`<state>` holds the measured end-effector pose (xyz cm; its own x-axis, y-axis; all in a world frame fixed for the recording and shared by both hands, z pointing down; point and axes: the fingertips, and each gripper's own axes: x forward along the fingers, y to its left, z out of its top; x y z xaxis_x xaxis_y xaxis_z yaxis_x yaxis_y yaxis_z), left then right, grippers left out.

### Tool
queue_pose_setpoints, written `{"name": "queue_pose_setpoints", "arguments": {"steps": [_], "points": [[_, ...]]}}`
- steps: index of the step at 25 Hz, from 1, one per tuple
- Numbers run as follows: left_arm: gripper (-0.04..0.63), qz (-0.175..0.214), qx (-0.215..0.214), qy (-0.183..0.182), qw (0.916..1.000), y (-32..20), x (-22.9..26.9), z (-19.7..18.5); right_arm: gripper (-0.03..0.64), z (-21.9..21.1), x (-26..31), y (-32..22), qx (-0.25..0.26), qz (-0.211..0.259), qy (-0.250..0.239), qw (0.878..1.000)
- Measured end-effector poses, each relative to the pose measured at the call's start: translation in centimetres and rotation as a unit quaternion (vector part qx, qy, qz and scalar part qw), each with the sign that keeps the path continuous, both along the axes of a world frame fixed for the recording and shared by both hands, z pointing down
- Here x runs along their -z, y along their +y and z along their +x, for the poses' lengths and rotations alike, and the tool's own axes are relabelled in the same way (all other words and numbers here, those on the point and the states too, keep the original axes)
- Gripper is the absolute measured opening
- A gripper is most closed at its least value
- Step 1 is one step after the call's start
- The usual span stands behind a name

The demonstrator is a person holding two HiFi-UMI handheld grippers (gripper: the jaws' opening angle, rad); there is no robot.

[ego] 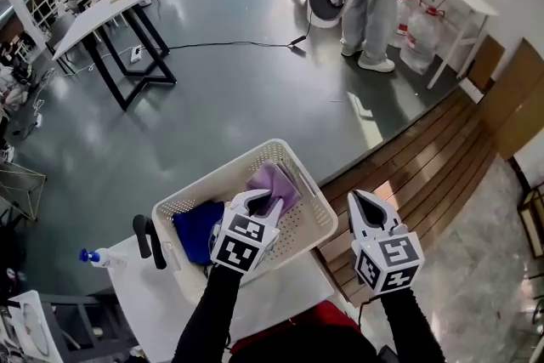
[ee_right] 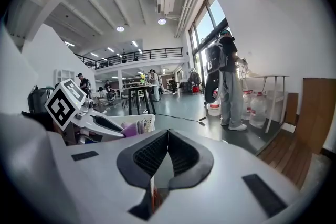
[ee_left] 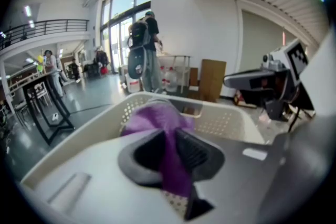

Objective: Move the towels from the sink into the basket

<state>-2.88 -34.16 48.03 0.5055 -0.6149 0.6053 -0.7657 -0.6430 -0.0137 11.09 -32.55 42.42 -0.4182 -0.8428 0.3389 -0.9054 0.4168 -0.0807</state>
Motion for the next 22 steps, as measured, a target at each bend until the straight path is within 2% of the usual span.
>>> {"name": "queue_pose_setpoints", "arguments": {"steps": [22], "points": [[0.075,-0.074,-0.005,-0.022,0.9970,-1.3,-5.9,0.1,0.008,-0.3,-2.2,-2.1,0.016,-0.028,0.001,0.999]]}}
